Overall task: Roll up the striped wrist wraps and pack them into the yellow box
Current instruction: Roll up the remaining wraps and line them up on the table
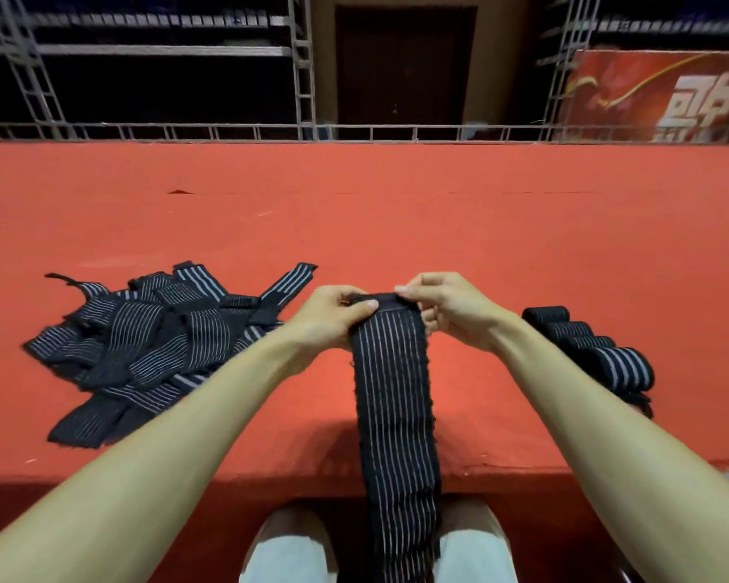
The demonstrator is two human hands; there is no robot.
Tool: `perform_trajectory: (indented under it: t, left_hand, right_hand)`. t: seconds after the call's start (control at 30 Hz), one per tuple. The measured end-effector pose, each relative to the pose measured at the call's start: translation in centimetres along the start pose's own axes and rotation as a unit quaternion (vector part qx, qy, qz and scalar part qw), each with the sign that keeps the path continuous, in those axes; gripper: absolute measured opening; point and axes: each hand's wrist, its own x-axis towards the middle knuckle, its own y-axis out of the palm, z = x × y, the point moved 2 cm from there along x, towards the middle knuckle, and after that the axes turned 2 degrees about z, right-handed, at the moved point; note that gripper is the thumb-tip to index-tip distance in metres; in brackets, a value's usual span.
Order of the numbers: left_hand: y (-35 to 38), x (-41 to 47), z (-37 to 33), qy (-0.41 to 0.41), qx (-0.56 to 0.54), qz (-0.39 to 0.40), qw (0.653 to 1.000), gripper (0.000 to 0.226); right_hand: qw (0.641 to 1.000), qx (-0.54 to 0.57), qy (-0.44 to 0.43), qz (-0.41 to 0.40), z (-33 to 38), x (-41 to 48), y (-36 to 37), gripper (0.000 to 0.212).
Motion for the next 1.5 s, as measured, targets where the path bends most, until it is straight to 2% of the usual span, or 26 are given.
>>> perform_trajectory:
  t: [0.1,0.17,0.3,0.5,0.63,0.77,0.93,1.1,1.23,1.3,1.37,1.4,1.5]
  left_hand:
    - [-0.2,1.9,3.6,0.074,0.168,-0.041,0.982,0.012]
    - [-0.4,3.1,5.5,0.108,0.198,-0.044,0.973,0.014]
    - [-0.6,5.7,9.0,0.122,0.149,-0.074,0.979,0.018]
    - [1.3,7.1,16.1,0.053,0.031,-0.125,0.99,0.022]
    - [2.3,7.2,17.2,0.034,-0.046,-0.134,0.989,0.015]
    - [2.4,7.4,18.2,0.039,-0.023,-0.132,0.99,0.011]
    - [2.4,7.2,18.7,0.036,-0.073,-0.094,0.992,0.032]
    - [2.5,7.0,18.2,0.091,-0.032,-0.085,0.992,0.017]
    - [2.3,6.9,18.4,0.117,-0.026,-0.093,0.988,0.015]
    - [2.0,6.9,18.4,0.125,-0.027,-0.101,0.987,0.014]
    - [2.0,6.9,18.5,0.118,-0.027,-0.076,0.99,0.015]
    - [2.0,7.0,18.5,0.118,-0.023,-0.069,0.99,0.017]
    - [2.1,6.8,18.5,0.115,-0.03,-0.063,0.991,0.019]
  right_hand:
    - [0.998,-0.045,0.033,-0.018,-3.9,1.7,0.4,0.027]
    - [0.999,-0.029,0.041,-0.017,-5.8,2.7,0.8,0.033]
    - [0.995,0.03,0.045,-0.082,-9.1,5.4,1.4,0.036]
    - [0.981,0.099,0.05,-0.158,-15.7,7.2,1.9,0.019]
    - [0.979,0.093,0.008,-0.181,-17.9,7.2,1.7,0.007]
    - [0.98,0.077,-0.042,-0.181,-18.2,7.2,1.6,0.007]
    - [0.976,0.094,-0.067,-0.184,-18.5,7.0,1.4,0.017]
    - [0.975,0.098,-0.069,-0.186,-18.4,6.8,1.2,0.018]
    - [0.981,0.093,-0.064,-0.156,-18.2,6.8,1.5,0.01]
    - [0.984,0.103,-0.048,-0.134,-18.2,7.0,1.9,0.026]
    - [0.985,0.103,-0.021,-0.137,-18.2,6.9,2.2,0.046]
    - [0.984,0.104,-0.02,-0.14,-18.1,7.0,2.1,0.046]
    - [0.981,0.133,-0.023,-0.136,-18.0,6.7,2.1,0.027]
